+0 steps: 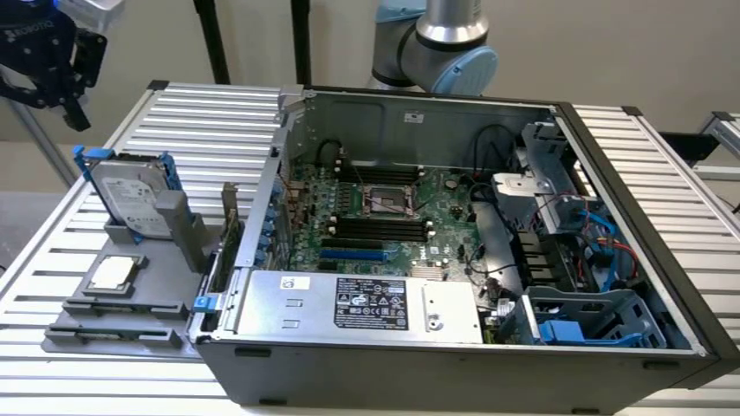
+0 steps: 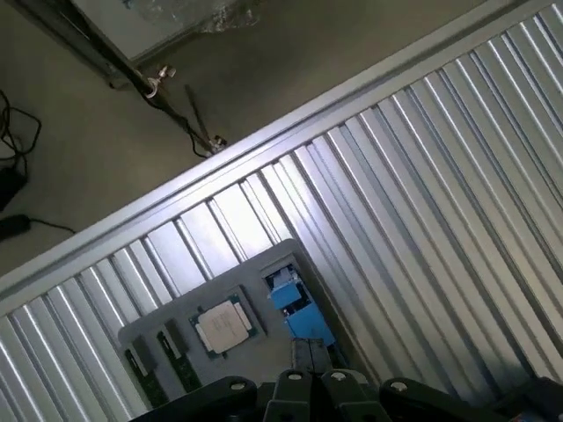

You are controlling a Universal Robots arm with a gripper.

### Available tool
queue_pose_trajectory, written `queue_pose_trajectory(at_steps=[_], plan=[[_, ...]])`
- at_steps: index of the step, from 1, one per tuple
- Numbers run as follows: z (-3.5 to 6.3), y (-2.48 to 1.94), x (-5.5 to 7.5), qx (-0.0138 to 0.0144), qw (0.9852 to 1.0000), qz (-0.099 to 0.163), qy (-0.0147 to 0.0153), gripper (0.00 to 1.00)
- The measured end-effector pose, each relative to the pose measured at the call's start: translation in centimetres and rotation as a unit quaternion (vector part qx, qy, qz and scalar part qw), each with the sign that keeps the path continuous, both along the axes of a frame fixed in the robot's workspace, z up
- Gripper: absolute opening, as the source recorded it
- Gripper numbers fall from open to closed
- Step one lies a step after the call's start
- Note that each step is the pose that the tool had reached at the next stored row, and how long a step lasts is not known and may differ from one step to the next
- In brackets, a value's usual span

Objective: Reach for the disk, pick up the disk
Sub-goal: 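Reach for the disk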

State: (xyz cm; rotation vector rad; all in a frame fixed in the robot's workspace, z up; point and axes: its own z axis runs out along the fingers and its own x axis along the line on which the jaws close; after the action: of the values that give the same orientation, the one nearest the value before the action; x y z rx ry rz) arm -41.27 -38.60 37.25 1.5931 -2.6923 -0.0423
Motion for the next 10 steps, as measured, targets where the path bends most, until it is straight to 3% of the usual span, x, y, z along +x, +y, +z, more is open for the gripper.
queue_pose_trajectory(at_steps=[5, 10], plan=[[-0.03, 0.0, 0.0, 0.0, 0.999, 0.045, 0.0, 0.11], [-0.06, 0.0, 0.0, 0.0, 0.9959, 0.091, 0.0, 0.11]])
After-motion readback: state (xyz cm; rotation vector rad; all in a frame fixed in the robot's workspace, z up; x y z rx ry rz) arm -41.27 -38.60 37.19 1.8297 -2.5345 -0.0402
